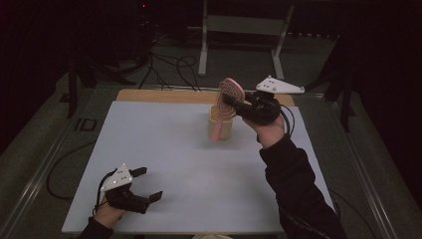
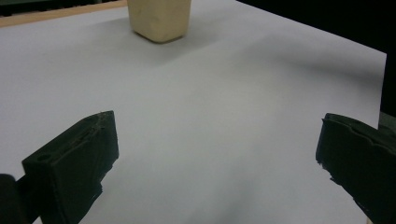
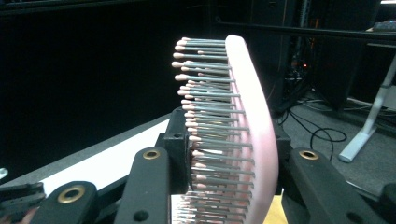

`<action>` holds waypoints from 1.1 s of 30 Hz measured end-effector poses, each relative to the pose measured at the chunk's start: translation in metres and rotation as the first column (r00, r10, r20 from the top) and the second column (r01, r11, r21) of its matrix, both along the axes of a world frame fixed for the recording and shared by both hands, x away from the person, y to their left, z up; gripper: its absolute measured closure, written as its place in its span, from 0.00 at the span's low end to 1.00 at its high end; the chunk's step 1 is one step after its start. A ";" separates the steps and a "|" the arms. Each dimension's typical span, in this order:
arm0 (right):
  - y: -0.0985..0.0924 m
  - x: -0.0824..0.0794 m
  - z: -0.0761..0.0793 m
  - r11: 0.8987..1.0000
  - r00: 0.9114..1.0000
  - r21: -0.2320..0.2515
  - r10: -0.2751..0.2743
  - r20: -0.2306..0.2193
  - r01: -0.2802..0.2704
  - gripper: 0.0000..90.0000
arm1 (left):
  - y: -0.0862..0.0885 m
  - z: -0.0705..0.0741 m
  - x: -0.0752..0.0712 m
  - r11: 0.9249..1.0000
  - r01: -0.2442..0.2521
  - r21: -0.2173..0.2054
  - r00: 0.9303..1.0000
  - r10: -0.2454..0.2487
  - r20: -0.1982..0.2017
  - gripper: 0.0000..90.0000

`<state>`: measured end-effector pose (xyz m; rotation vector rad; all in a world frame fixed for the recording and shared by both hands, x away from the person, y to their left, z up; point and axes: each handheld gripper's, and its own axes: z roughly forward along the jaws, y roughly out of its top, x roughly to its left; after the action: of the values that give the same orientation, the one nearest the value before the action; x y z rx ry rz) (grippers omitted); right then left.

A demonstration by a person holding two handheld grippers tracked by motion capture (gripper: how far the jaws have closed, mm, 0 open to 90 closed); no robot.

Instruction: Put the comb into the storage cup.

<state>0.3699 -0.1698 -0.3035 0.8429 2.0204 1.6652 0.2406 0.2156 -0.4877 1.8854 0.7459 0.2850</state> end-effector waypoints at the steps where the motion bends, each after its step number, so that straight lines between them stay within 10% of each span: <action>1: 0.000 0.002 0.000 1.000 1.000 0.001 0.000 0.002 0.000 0.72 | 0.000 0.000 0.000 1.000 -0.001 -0.003 1.000 0.001 0.001 0.00; 33: -0.011 0.064 0.015 0.989 0.988 -0.003 -0.149 0.041 0.149 0.72 | 0.002 0.000 0.000 1.000 0.007 -0.016 1.000 -0.007 0.009 0.00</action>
<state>0.4338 -0.1812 -0.2882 0.9269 1.8851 1.5806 0.2410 0.2176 -0.4880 1.8707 0.7333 0.2820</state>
